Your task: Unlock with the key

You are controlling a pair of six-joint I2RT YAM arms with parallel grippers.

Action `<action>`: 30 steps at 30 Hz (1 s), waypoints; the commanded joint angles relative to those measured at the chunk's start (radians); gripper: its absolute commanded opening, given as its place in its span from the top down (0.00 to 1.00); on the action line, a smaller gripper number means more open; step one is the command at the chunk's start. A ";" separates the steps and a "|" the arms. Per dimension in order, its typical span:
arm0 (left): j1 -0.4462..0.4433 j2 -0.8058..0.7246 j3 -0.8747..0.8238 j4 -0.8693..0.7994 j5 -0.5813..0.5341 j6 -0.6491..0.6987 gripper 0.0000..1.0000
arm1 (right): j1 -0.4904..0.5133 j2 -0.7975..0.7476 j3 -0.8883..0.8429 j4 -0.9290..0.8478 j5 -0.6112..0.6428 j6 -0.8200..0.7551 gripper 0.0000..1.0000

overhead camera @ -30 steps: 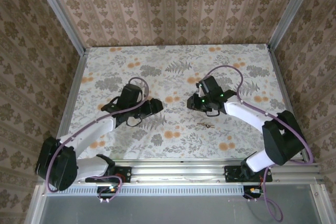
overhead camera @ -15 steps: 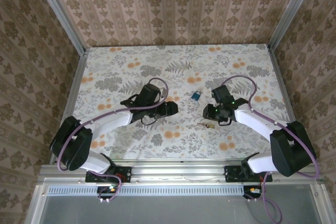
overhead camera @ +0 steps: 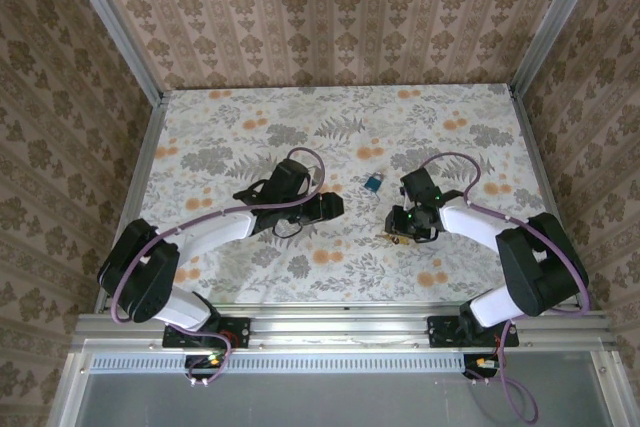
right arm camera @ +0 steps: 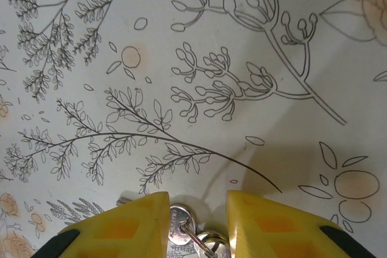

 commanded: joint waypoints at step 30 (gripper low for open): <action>-0.003 0.026 0.026 0.011 0.012 -0.012 0.37 | 0.180 0.016 0.039 -0.156 0.135 -0.024 0.65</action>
